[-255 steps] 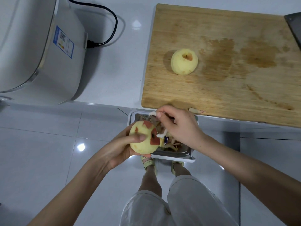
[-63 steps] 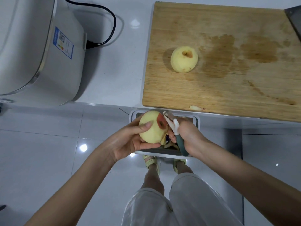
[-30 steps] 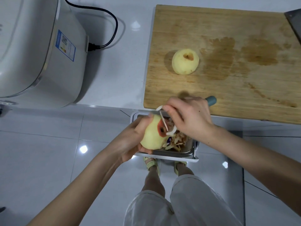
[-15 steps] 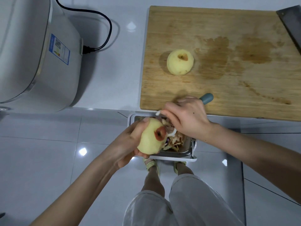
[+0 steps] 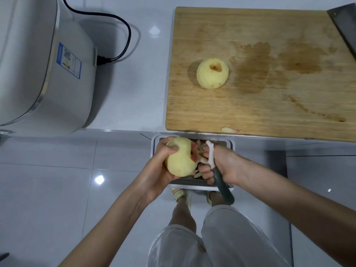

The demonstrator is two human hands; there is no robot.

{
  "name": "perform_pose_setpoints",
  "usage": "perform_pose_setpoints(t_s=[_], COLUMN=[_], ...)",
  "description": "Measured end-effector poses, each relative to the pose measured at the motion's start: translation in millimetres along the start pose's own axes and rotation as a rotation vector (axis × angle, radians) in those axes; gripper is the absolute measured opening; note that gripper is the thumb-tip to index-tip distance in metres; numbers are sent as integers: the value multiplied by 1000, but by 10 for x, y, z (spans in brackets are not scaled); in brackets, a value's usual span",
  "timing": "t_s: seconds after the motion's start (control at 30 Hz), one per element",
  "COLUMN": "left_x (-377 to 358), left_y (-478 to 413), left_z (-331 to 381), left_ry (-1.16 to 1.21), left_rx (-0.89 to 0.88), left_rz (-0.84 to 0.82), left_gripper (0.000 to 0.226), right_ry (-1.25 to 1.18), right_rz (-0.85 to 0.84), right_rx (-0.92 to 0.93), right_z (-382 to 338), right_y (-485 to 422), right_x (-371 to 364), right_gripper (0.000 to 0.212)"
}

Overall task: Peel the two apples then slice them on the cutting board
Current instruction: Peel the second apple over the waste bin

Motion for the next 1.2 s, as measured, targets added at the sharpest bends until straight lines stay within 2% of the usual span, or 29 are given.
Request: perform_pose_setpoints(t_s=[0.13,0.23,0.3,0.4,0.5,0.57,0.6,0.67,0.77,0.87,0.97,1.03,1.2], left_x=[-17,-18,10,52,37,23,0,-41,-79,-110,-124,-112,-74], left_y=[-4,16,32,30,27,40,48,63,83,96,80,72,105], left_z=[33,22,38,15,-51,-71,-82,-115,-160,-177,-200,-201,-105], left_ry=[-65,-73,-123,-159,-141,-118,-97,-74,-81,-76,-110,-136,-172], left_rx=[-138,-159,-162,-86,59,137,166,215,247,248,247,224,125], left_rz=[74,121,165,145,34,-36,-79,-143,-178,-208,-213,-191,-112], left_gripper=[51,37,38,52,62,64,66,66,49,51,63,62,48], right_ry=[-230,-152,17,301,304,338,402,688,1148,1349,1448,1491,1417], right_rz=[109,173,171,197,262,225,203,195,285,160,16,-25,26], right_rx=[-22,63,163,319,465,572,646,835,1282,1583,1651,1642,1600], right_z=[113,33,-107,-291,-404,-474,-525,-671,-1058,-1235,-1288,-1300,-1326], right_y=[-63,-72,-75,-41,71,133,160,241,597,788,803,784,748], right_x=[-43,-45,-76,-54,79,52,28,-28,-170,-436,-631,-698,-659], right_gripper=[39,42,46,47,38,38,40,41,27,30,27,27,26])
Point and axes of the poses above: each hand's wrist, its own y-axis away from the middle knuckle, its own x-axis out of the back of the hand, z = x × y, the point moved 10 cm from there along -y, towards the middle knuckle, and after that the axes turned 14 degrees about x, right-handed, at the moved point
